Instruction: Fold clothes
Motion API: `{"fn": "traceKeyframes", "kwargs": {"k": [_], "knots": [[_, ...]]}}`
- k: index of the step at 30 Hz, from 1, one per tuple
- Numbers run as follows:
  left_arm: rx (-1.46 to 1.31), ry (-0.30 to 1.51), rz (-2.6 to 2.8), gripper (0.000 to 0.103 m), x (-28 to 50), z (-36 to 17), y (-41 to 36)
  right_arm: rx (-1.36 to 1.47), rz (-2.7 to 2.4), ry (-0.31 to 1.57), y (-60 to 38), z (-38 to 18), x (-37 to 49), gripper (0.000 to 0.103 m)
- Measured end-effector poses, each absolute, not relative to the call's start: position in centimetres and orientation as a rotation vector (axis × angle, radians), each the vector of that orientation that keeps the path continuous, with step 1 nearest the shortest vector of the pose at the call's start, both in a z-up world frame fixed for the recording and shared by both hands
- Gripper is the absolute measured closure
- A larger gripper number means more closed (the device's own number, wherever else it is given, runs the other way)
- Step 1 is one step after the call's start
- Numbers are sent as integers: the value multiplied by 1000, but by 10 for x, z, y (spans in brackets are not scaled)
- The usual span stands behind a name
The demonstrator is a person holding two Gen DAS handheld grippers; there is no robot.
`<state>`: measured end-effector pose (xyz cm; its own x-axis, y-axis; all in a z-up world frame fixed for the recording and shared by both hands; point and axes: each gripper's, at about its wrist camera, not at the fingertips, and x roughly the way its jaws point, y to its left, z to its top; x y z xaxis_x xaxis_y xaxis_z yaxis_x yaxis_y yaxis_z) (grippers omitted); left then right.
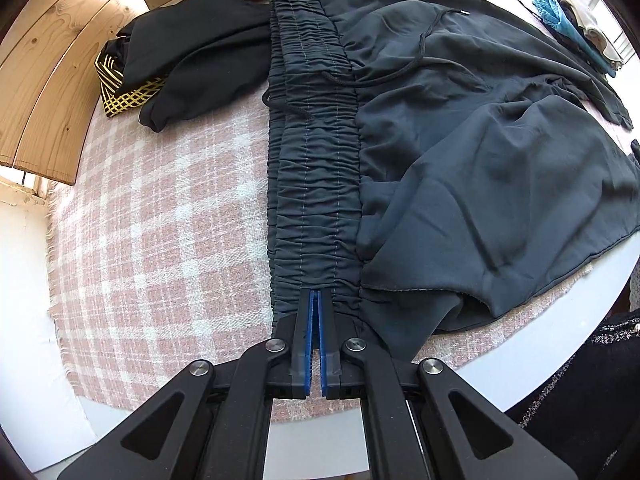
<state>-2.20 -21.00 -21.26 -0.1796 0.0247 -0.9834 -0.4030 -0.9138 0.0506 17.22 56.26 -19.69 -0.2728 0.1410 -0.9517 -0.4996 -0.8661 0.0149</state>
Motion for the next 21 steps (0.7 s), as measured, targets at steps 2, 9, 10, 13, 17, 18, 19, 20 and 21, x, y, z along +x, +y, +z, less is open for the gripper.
{"fn": "traceKeyframes", "kwargs": {"k": [2, 9, 10, 13, 17, 18, 19, 20, 21], "knots": [[-1803, 439, 2173, 101, -19, -213, -207, -1563, 2190, 469, 566, -195, 175, 76], [-1809, 442, 2186, 101, -9, -213, -199, -1317, 2168, 507, 588, -158, 206, 79], [-1806, 441, 2193, 100, -7, -212, -198, -1286, 2122, 493, 595, -152, 215, 80], [-1806, 430, 2231, 92, 0, -209, -200, -1281, 1999, 538, 619, -149, 232, 80], [-1801, 325, 2307, 78, 18, -194, -213, -1337, 1999, 516, 615, -160, 232, 80], [-1796, 297, 2315, 78, 24, -189, -215, -1344, 2009, 511, 610, -160, 231, 80], [-1794, 275, 2316, 78, 30, -184, -216, -1351, 2018, 506, 606, -161, 230, 80], [-1795, 254, 2305, 78, 36, -179, -219, -1359, 2021, 486, 604, -161, 227, 80], [-1797, 234, 2291, 78, 43, -174, -222, -1361, 2024, 483, 603, -159, 225, 80]]}}
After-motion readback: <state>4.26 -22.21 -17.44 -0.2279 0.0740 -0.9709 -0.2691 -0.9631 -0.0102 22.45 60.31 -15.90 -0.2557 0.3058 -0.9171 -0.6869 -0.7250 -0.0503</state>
